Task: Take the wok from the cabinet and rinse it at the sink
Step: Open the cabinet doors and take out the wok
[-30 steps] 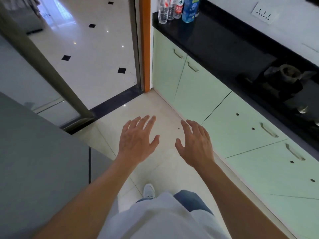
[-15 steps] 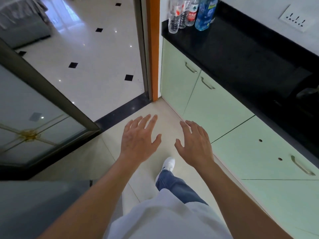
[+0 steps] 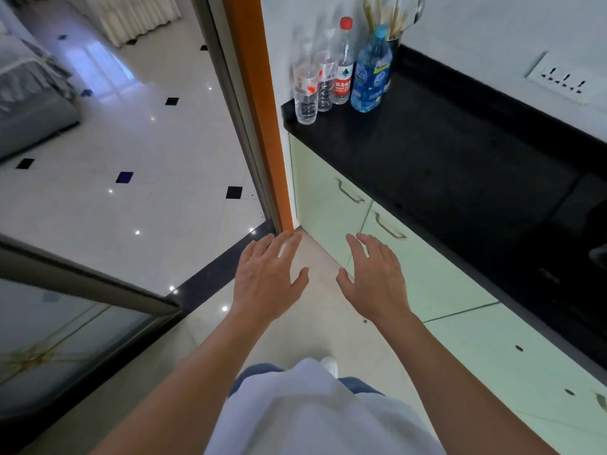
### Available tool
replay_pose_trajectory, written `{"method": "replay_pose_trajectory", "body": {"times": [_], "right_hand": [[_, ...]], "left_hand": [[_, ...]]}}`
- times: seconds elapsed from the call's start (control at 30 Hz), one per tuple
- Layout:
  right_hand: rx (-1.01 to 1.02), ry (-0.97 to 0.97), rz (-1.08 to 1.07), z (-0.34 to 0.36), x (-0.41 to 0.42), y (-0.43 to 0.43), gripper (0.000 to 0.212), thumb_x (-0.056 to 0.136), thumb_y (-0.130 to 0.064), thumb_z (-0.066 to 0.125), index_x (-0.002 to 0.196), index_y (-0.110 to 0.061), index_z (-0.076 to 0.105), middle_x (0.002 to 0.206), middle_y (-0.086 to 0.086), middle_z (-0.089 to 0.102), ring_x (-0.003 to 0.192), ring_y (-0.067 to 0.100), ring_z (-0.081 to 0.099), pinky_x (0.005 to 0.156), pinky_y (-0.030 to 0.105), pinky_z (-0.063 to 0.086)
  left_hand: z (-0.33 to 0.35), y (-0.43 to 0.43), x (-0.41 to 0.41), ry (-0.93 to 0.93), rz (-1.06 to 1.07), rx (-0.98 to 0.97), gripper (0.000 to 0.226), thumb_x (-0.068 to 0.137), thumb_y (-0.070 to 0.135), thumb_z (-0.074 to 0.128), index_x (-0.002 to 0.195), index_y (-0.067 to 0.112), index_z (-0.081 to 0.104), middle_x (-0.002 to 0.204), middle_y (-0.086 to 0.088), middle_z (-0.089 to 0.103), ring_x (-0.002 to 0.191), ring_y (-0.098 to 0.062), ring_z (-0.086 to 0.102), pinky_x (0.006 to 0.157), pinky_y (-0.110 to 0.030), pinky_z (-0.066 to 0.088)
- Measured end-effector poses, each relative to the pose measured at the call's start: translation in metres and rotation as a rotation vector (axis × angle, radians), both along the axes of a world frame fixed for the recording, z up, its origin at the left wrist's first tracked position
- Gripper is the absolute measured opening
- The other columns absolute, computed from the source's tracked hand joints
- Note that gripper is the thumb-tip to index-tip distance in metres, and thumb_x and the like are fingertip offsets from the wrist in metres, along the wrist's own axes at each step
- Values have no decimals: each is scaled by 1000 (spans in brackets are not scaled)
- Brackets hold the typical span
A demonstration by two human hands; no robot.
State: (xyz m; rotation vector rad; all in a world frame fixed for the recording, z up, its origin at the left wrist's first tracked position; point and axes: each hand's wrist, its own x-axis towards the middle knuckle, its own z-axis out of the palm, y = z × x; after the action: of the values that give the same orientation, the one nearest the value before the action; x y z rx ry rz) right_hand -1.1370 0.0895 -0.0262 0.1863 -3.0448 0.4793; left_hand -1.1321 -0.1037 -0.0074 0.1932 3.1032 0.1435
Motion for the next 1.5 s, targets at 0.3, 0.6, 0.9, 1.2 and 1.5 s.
{"method": "replay_pose_trajectory", "body": {"times": [0.3, 0.6, 0.9, 1.2, 1.5], "right_hand": [[39, -77, -117, -13, -66, 7, 61, 88, -34, 69, 141, -10, 54, 143, 17, 57, 133, 38, 53, 110, 53, 43], [91, -109, -422, -19, -118, -10, 62, 86, -31, 73, 141, -11, 54, 142, 15, 58, 130, 35, 55, 111, 52, 43], [102, -141, -653, -38, -135, -27, 69, 80, -32, 80, 140, -13, 54, 142, 14, 59, 132, 36, 56, 109, 55, 43], [52, -225, -767, -107, -150, -13, 66, 82, -32, 77, 140, -11, 55, 144, 15, 57, 134, 36, 54, 111, 54, 40], [30, -236, -819, -173, -177, 3, 71, 80, -28, 79, 142, -5, 51, 144, 19, 57, 133, 39, 54, 110, 56, 43]], "left_hand": [[-11, 14, -99, -35, -158, 40, 64, 91, 62, 36, 147, 32, 31, 152, 4, 43, 140, -23, 39, 114, -50, 33], [-22, -15, -215, -104, -432, 22, 71, 88, 68, 18, 148, 31, 30, 153, 2, 42, 139, -24, 41, 113, -48, 35], [-59, -28, -294, -207, -684, -20, 67, 88, 64, 38, 145, 29, 38, 148, 0, 49, 134, -24, 47, 109, -44, 41], [-128, 20, -323, -298, -881, -33, 67, 91, 64, 30, 150, 31, 27, 156, 5, 36, 145, -20, 32, 118, -44, 27], [-199, 59, -338, -255, -985, -9, 68, 91, 54, 47, 150, 22, 31, 158, -3, 32, 146, -25, 30, 119, -42, 24]]}}
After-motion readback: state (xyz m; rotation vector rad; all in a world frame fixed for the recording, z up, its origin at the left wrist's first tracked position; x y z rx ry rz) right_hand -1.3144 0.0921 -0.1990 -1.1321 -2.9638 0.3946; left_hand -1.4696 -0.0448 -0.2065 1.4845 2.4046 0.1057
